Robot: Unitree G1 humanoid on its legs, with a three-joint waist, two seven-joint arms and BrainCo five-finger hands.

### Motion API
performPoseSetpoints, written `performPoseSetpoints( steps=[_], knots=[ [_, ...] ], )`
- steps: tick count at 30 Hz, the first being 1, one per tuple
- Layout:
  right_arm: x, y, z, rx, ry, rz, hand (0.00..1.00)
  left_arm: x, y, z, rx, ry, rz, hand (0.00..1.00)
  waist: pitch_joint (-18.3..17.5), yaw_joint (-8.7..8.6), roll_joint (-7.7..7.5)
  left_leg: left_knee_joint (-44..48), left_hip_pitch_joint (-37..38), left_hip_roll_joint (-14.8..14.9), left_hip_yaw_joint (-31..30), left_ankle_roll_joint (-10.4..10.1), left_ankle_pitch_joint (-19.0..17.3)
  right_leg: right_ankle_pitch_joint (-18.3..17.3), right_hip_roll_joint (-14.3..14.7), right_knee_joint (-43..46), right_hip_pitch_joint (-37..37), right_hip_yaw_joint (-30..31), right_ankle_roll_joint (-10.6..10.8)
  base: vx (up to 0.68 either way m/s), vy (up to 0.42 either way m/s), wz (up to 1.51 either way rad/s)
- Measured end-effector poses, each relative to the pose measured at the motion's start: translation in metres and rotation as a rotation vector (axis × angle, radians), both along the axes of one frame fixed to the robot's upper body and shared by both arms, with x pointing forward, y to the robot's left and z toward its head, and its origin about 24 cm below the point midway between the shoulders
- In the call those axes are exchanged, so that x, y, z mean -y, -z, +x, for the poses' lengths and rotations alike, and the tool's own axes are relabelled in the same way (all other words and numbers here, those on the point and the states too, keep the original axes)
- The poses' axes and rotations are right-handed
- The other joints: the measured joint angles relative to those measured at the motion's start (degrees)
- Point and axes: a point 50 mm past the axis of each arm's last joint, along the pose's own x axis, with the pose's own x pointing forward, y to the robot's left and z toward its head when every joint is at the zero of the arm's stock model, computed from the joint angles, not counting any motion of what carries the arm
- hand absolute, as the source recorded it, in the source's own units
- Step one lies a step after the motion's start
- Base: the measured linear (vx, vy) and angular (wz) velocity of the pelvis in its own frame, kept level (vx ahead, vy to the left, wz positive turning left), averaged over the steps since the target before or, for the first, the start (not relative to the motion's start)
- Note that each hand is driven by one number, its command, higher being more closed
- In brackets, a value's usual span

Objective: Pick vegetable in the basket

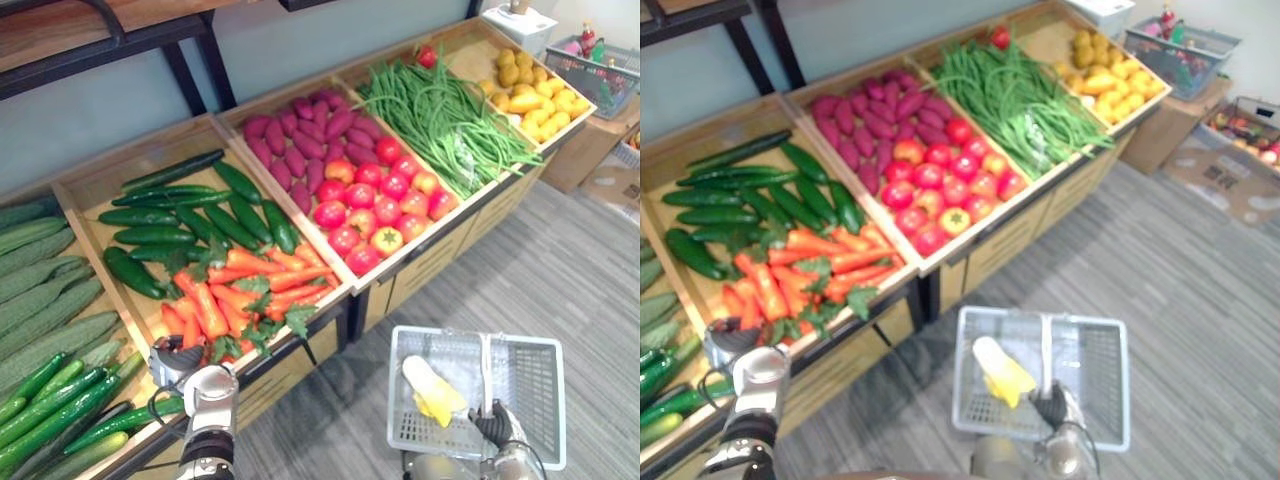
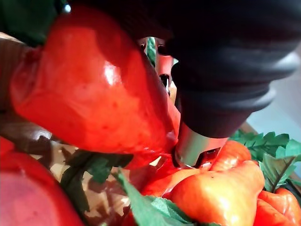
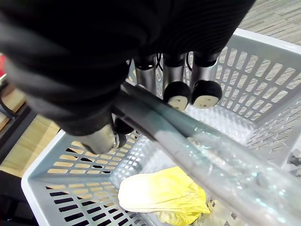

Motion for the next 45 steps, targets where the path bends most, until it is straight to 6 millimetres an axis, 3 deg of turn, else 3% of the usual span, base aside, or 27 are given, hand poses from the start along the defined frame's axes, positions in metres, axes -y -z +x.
performPoseSetpoints(
  steps=[5,11,16,32,36,37,41,43,45],
  knots=[
    [-0.002,0.001,-0.001,-0.005,-0.011,0.002,1.00,0.001,-0.010,0.005,0.095,-0.033,-0.056,1.00,-0.5,0.00,-0.36,0.0,0.0,0.0,-0.3,0.0,0.0,0.0,-0.1,0.0,0.1,-0.3,0.0,-0.01,-0.012,0.02],
    [-0.003,0.001,-0.001,-0.006,-0.007,0.005,1.00,0.027,-0.029,0.014,0.255,-0.022,-0.128,1.00,-0.9,-0.08,-1.73,0.0,-0.2,-0.2,-1.6,0.0,0.0,0.0,-0.5,0.3,0.6,-1.8,0.0,0.00,-0.009,0.10],
    [-0.002,0.001,-0.001,-0.005,0.001,0.004,1.00,0.029,-0.058,0.021,0.387,-0.009,-0.089,1.00,-0.9,-0.13,-1.64,0.2,-0.3,-0.4,-2.0,0.1,0.1,0.0,-0.8,0.3,0.9,-2.2,0.0,-0.01,-0.008,0.02],
    [0.004,-0.003,-0.003,0.003,0.010,-0.026,1.00,0.042,-0.103,0.019,0.579,-0.020,0.005,1.00,-1.1,-0.04,-1.42,3.1,-3.1,-0.6,-3.4,0.5,-0.5,0.6,-1.3,0.3,0.5,-2.3,-0.2,-0.03,-0.019,0.04],
    [0.004,-0.003,-0.002,0.008,0.011,-0.024,1.00,0.050,-0.131,0.019,0.673,0.033,0.090,1.00,-1.1,0.01,-1.42,3.4,-3.0,-0.8,-3.2,0.5,-0.6,0.7,-1.3,0.3,0.5,-1.8,-0.2,-0.02,-0.012,-0.05],
    [0.014,-0.013,0.005,0.063,0.048,-0.039,1.00,0.079,-0.168,0.020,0.803,0.220,0.199,1.00,-1.3,0.04,-0.92,4.4,-3.0,-1.0,-2.3,0.7,-1.3,0.9,-1.2,0.3,0.4,-0.7,-0.1,-0.06,-0.037,-0.22],
    [0.020,-0.019,0.008,0.085,0.045,-0.058,1.00,0.096,-0.174,0.021,0.829,0.324,0.188,1.00,-1.8,-0.07,-0.03,5.1,-3.0,-1.0,-1.6,0.9,-1.8,1.1,-1.0,0.3,0.2,0.0,0.1,-0.03,-0.017,-0.12],
    [0.023,-0.029,0.009,0.131,0.056,-0.063,1.00,0.118,-0.183,0.014,0.879,0.471,0.196,1.00,-1.8,0.00,0.24,5.0,-3.1,-1.2,-1.2,1.0,-1.8,1.2,-1.1,0.3,-0.1,0.2,0.2,-0.01,-0.022,-0.09],
    [0.028,-0.042,0.015,0.192,0.053,-0.059,1.00,0.160,-0.190,0.009,0.930,0.795,0.182,1.00,-2.2,-0.20,0.83,5.0,-3.0,-1.5,-0.1,1.1,-2.0,1.4,-1.1,0.3,-0.5,1.0,0.4,-0.01,-0.005,-0.20]
  ],
)
